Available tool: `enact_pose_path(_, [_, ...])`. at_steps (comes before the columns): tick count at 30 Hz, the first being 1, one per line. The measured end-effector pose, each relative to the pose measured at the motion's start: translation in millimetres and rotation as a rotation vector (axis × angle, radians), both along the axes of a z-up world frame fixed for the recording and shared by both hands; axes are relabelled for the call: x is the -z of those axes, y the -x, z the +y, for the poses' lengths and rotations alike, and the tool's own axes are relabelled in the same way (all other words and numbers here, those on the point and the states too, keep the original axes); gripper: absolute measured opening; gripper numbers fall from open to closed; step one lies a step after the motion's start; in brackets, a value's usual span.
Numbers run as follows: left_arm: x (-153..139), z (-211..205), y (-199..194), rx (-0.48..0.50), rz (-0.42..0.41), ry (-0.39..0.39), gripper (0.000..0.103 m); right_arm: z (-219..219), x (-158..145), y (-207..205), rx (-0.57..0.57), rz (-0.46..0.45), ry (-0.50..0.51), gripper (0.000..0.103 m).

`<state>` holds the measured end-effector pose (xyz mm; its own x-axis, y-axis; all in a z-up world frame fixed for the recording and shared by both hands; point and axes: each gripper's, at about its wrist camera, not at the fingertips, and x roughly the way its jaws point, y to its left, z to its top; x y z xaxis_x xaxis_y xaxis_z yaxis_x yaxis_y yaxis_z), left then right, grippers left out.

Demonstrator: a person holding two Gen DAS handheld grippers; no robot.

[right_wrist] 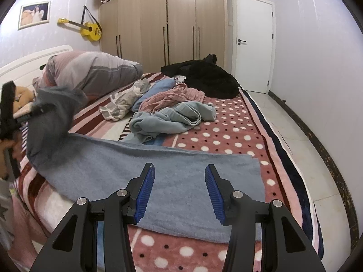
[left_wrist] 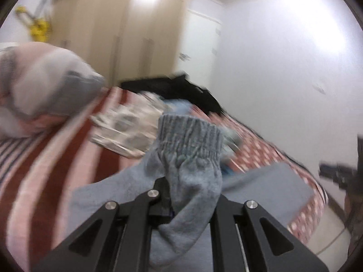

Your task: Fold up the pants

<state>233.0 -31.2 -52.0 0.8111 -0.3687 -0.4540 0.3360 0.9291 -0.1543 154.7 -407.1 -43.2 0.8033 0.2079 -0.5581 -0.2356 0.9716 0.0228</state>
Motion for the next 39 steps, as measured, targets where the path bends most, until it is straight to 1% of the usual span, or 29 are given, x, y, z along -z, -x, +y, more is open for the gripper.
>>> enact_pose_path(4, [34.1, -52.4, 4.3, 0.091, 0.058, -0.103, 0.006, -4.9, 4.0, 1.6, 0.001, 0.006, -0.007, 0.041])
enact_pose_path(7, [58.0, -73.1, 4.3, 0.115, 0.100, -0.169, 0.006, -8.1, 7.1, 2.1, 0.004, 0.010, -0.011, 0.041])
enact_pose_path(8, [64.2, -78.0, 5.6, 0.123, 0.104, -0.187, 0.006, -9.2, 8.1, 2.3, 0.005, 0.013, -0.015, 0.041])
enact_pose_path(10, [69.5, -88.6, 9.8, 0.123, 0.110, -0.193, 0.006, -10.5, 10.0, 1.7, 0.006, 0.016, -0.017, 0.041])
enact_pose_path(13, [62.9, -98.0, 4.7, 0.129, 0.089, -0.185, 0.006, -11.3, 11.6, 0.6, 0.010, 0.017, -0.023, 0.041])
enact_pose_path(15, [51.3, -108.3, 4.1, 0.121, 0.045, -0.192, 0.006, -11.3, 10.8, 0.3, 0.010, 0.013, -0.028, 0.041])
enact_pose_path(17, [39.3, -117.1, 0.3, 0.121, 0.013, -0.180, 0.006, -10.6, 9.7, 1.1, 0.009, 0.010, -0.030, 0.041])
enact_pose_path(19, [29.5, -123.5, -7.5, 0.119, -0.002, -0.163, 0.006, -9.3, 8.0, 2.6, 0.005, 0.004, -0.023, 0.041])
enact_pose_path(21, [28.4, -131.0, -10.8, 0.137, -0.002, -0.175, 0.006, -8.9, 6.5, 4.0, 0.004, -0.002, -0.016, 0.041])
enact_pose_path(23, [38.9, -140.5, -13.5, 0.176, 0.038, -0.210, 0.006, -10.8, 6.0, 4.4, 0.004, -0.002, -0.022, 0.041])
enact_pose_path(25, [58.6, -148.2, -13.1, 0.234, 0.106, -0.238, 0.007, -13.9, 8.0, 3.9, 0.008, 0.004, -0.035, 0.042])
enact_pose_path(26, [67.6, -150.5, -12.1, 0.253, 0.136, -0.246, 0.009, -14.9, 9.5, 3.1, 0.010, 0.008, -0.040, 0.042])
enact_pose_path(28, [82.7, -152.8, -9.3, 0.282, 0.195, -0.253, 0.013, -16.3, 15.2, 0.3, 0.015, 0.022, -0.049, 0.044])
enact_pose_path(30, [85.5, -149.7, -5.2, 0.300, 0.212, -0.246, 0.017, -15.0, 20.5, -2.6, 0.011, 0.039, -0.058, 0.044])
enact_pose_path(31, [83.4, -145.9, -2.6, 0.323, 0.223, -0.231, 0.027, -13.2, 22.7, -4.0, 0.005, 0.046, -0.062, 0.044])
enact_pose_path(32, [81.1, -142.7, -1.3, 0.352, 0.240, -0.209, 0.058, -11.3, 24.6, -5.4, -0.001, 0.051, -0.065, 0.044])
enact_pose_path(33, [76.7, -138.1, 0.9, 0.388, 0.254, -0.166, 0.076, -8.7, 26.4, -7.2, -0.008, 0.055, -0.069, 0.046])
enact_pose_path(34, [69.5, -132.5, 6.5, 0.418, 0.244, -0.104, 0.088, -4.9, 28.1, -10.3, -0.018, 0.059, -0.079, 0.046])
enact_pose_path(35, [63.6, -128.2, 12.2, 0.435, 0.240, -0.073, 0.088, -2.2, 29.4, -13.4, -0.027, 0.064, -0.088, 0.046])
enact_pose_path(36, [59.1, -123.3, 14.5, 0.442, 0.247, -0.059, 0.088, 1.4, 31.0, -16.3, -0.036, 0.069, -0.099, 0.046])
enact_pose_path(39, [42.7, -98.6, 22.4, 0.409, 0.227, -0.040, 0.088, 15.6, 34.1, -27.1, -0.069, 0.086, -0.137, 0.046])
